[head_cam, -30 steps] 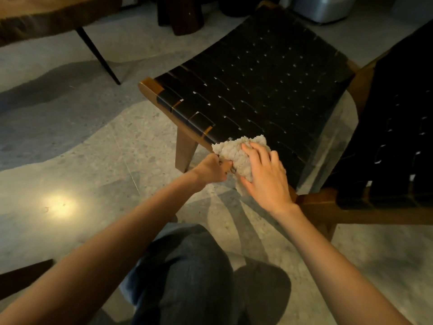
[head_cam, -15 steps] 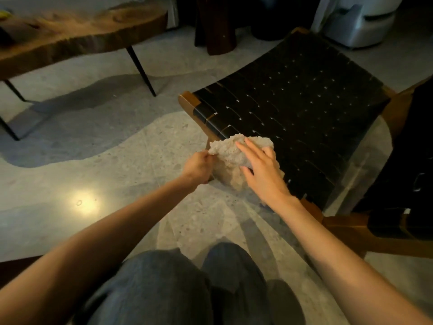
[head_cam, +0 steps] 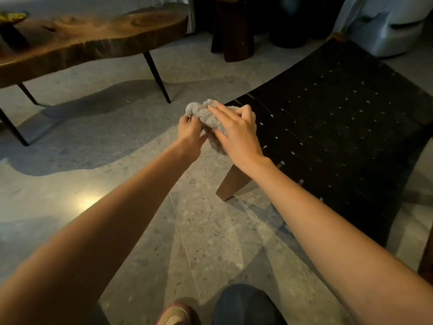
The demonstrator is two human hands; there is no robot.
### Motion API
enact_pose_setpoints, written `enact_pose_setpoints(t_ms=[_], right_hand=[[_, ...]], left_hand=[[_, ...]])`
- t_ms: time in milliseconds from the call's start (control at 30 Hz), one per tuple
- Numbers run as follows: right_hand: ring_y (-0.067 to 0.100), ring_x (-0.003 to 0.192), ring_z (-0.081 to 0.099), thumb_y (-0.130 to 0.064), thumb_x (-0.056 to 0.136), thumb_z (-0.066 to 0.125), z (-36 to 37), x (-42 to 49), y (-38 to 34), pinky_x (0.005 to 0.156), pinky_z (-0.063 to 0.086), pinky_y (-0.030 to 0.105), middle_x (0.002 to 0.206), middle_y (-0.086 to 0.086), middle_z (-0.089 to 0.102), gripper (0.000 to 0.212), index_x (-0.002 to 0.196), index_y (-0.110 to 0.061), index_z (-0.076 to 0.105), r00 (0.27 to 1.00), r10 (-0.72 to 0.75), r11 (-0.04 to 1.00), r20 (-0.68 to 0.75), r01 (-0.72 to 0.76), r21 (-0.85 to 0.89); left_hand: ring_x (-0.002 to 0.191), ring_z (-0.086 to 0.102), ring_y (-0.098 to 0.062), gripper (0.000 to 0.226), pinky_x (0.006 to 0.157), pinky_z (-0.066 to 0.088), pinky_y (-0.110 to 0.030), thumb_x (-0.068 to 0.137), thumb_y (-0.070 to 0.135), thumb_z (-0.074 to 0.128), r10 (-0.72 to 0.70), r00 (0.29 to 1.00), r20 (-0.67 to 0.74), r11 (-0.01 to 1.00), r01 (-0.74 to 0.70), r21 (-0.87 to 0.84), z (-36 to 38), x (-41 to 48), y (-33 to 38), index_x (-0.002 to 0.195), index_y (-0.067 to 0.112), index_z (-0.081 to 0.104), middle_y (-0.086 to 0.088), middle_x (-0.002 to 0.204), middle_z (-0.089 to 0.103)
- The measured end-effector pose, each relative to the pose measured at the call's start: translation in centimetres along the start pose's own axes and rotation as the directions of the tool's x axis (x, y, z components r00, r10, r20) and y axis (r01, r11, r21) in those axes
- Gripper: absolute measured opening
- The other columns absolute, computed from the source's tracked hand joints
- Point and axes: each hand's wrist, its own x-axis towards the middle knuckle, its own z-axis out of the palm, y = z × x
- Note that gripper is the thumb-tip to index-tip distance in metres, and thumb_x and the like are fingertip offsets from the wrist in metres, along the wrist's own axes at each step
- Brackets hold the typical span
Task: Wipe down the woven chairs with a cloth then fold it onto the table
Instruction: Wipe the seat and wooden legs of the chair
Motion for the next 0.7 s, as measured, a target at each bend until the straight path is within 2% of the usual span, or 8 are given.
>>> enact_pose_setpoints(t_ms=[67,167,233,300,367,500,600,700], right_hand=[[0.023,0.103,0.04,-0.021,0.094,0.054,-0.1,-0.7,0.1,0.097,0.038,0.033,0.15,-0.011,0.036,0.053,0.145,-0.024,0.038,1.0,0.019,0.999,-0.005,-0.019,-0.028],[0.025,0.105,0.041,-0.021,0.098,0.047,-0.8,-1.8,0.3,0.099,0.038,0.035,0.153,-0.013,0.03,0.053,0.148,-0.026,0.031,0.999,0.04,0.996,0.023,-0.039,-0.077],[0.027,0.104,0.045,-0.018,0.098,0.047,-1.5,-2.5,0.3,0.098,0.039,0.036,0.153,-0.012,0.031,0.053,0.148,-0.026,0.03,0.997,0.061,0.997,0.045,-0.059,-0.051],[0.029,0.105,0.048,-0.015,0.097,0.049,-2.3,-3.6,0.5,0.099,0.04,0.036,0.153,-0.009,0.032,0.055,0.148,-0.024,0.031,0.993,0.092,0.996,0.069,-0.093,0.009],[0.029,0.108,0.049,-0.013,0.096,0.05,-3.0,-5.1,1.0,0.1,0.041,0.036,0.153,-0.008,0.031,0.057,0.149,-0.024,0.03,0.991,0.103,0.994,0.091,-0.105,0.023],[0.028,0.116,0.047,-0.01,0.096,0.05,-5.0,-9.0,2.6,0.102,0.039,0.033,0.154,-0.007,0.031,0.057,0.148,-0.022,0.031,0.983,0.131,0.991,0.126,-0.134,0.017],[0.025,0.122,0.045,-0.007,0.094,0.053,-6.5,-12.4,3.9,0.104,0.032,0.027,0.153,-0.005,0.033,0.058,0.147,-0.021,0.035,0.978,0.162,0.981,0.129,-0.174,0.091],[0.019,0.108,0.049,-0.008,0.093,0.055,-7.7,-15.2,5.1,0.102,0.035,0.027,0.152,-0.011,0.032,0.062,0.147,-0.028,0.033,0.968,0.209,0.968,0.136,-0.225,0.113]], left_hand=[[0.098,0.061,-0.014,0.034,0.067,0.052,-0.017,0.102,0.018,0.037,-0.003,0.997,0.08,0.998,0.008,-0.056,0.6,-0.8,0.2,0.133,0.009,0.048,-0.003,0.113,0.062],[0.124,0.05,-0.02,0.039,0.095,0.045,-0.028,0.104,0.029,0.031,0.029,0.986,0.163,0.999,-0.022,-0.045,1.1,-2.2,-0.3,0.139,0.015,0.04,-0.006,0.136,0.052],[0.121,0.051,-0.016,0.038,0.086,0.048,-0.023,0.104,0.03,0.03,0.059,0.977,0.206,0.998,-0.062,0.011,1.3,-3.3,-0.5,0.14,0.019,0.038,-0.003,0.134,0.052],[0.103,0.057,-0.006,0.037,0.067,0.049,-0.012,0.104,0.029,0.03,0.066,0.974,0.215,0.996,-0.078,0.044,1.7,-4.5,-0.8,0.14,0.024,0.036,0.005,0.12,0.056],[0.089,0.055,0.002,0.041,0.063,0.048,-0.008,0.103,0.028,0.032,0.075,0.978,0.194,0.993,-0.09,0.073,2.4,-5.6,-1.7,0.144,0.028,0.03,0.013,0.107,0.054],[0.122,0.05,-0.016,0.052,0.105,0.041,-0.033,0.103,0.025,0.035,0.061,0.985,0.161,0.996,-0.072,0.062,4.4,-8.2,-5.0,0.15,0.03,0.016,-0.001,0.139,0.046],[0.128,0.045,-0.022,0.055,0.107,0.039,-0.043,0.102,0.024,0.036,0.049,0.988,0.146,0.998,-0.054,0.034,5.9,-10.4,-7.6,0.151,0.032,0.011,-0.006,0.145,0.041],[0.133,0.04,-0.021,0.058,0.108,0.037,-0.037,0.102,0.026,0.037,0.04,0.99,0.135,0.999,-0.041,0.003,7.2,-12.7,-9.7,0.151,0.035,0.008,-0.002,0.149,0.035]])
